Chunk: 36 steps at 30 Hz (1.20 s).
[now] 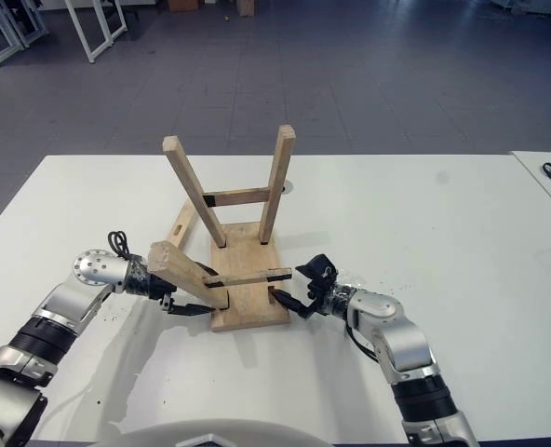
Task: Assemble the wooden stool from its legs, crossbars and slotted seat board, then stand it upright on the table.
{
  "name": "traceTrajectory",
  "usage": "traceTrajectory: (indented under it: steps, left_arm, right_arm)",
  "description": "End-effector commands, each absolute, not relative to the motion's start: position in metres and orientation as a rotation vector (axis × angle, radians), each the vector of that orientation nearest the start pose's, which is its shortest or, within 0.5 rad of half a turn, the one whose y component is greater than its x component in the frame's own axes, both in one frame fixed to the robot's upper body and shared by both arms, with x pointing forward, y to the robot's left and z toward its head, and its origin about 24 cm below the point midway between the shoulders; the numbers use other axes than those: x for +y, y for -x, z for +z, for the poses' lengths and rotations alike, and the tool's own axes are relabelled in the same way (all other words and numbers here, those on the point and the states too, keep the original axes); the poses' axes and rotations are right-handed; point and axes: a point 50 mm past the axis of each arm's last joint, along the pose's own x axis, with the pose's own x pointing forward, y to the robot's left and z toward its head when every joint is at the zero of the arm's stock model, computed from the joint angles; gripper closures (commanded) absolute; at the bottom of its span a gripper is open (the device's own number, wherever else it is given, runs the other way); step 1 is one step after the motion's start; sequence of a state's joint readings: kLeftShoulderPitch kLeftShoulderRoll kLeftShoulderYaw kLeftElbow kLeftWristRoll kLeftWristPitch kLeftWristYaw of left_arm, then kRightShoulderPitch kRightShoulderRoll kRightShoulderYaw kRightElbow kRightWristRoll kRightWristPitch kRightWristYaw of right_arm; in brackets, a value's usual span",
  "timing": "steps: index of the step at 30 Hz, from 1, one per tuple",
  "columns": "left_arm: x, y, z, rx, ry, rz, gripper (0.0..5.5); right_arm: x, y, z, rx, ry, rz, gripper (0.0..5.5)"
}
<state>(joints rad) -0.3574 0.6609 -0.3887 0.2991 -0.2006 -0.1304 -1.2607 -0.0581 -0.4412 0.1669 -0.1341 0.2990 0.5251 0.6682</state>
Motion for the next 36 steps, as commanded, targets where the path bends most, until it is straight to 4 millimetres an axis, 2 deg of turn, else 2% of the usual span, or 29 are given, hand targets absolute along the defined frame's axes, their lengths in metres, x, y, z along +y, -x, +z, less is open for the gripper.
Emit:
traceTrajectory:
  steps: [1,5,8,10,14,17,21,26,30,34,36]
  left_arm:
    - [0.195,-0.262,0.068,0.355,-0.511,-1.443,0.97]
    - [0.209,-0.253,0.076,0.332,-0.359,-1.261,0.97]
    - [0.218,-0.249,0.081,0.256,-0.237,-0.974,0.97]
    - [0.217,-0.245,0.081,0.204,-0.198,-0.793,0.97]
    - [0.204,-0.237,0.057,0.259,-0.137,-0.459,0.97]
    - [0.199,-0.237,0.038,0.322,-0.176,-0.374,0.97]
    - [0.205,-0.237,0.022,0.359,-0.186,-0.264,0.97]
    - [0.21,-0.233,-0.006,0.476,-0.073,-0.194,0.97]
    - [0.203,-0.23,-0.016,0.521,-0.026,-0.215,1.62]
    - [0.193,-0.229,-0.018,0.51,-0.005,-0.241,2.16]
    - [0.194,-0.23,-0.017,0.506,-0.009,-0.24,2.44]
  right_arm:
    - [-0.166,-0.238,0.043,0.448,0.032,0.771,0.92]
    - [-0.177,-0.241,0.042,0.452,0.005,0.703,0.92]
    - [-0.185,-0.241,0.043,0.439,-0.039,0.635,0.92]
    - [-0.194,-0.241,0.043,0.432,-0.04,0.579,0.92]
    - [-0.206,-0.234,0.041,0.438,-0.034,0.508,0.92]
    - [-0.209,-0.228,0.041,0.45,-0.033,0.49,0.92]
    - [-0.211,-0.219,0.041,0.469,-0.03,0.491,0.92]
    - [-0.194,-0.204,0.038,0.51,-0.037,0.554,0.92]
    - [-0.178,-0.198,0.038,0.547,0.016,0.627,0.92]
    - [-0.139,-0.193,0.042,0.542,0.025,0.788,0.92]
    - [-0.127,-0.191,0.047,0.525,0.006,0.824,0.92]
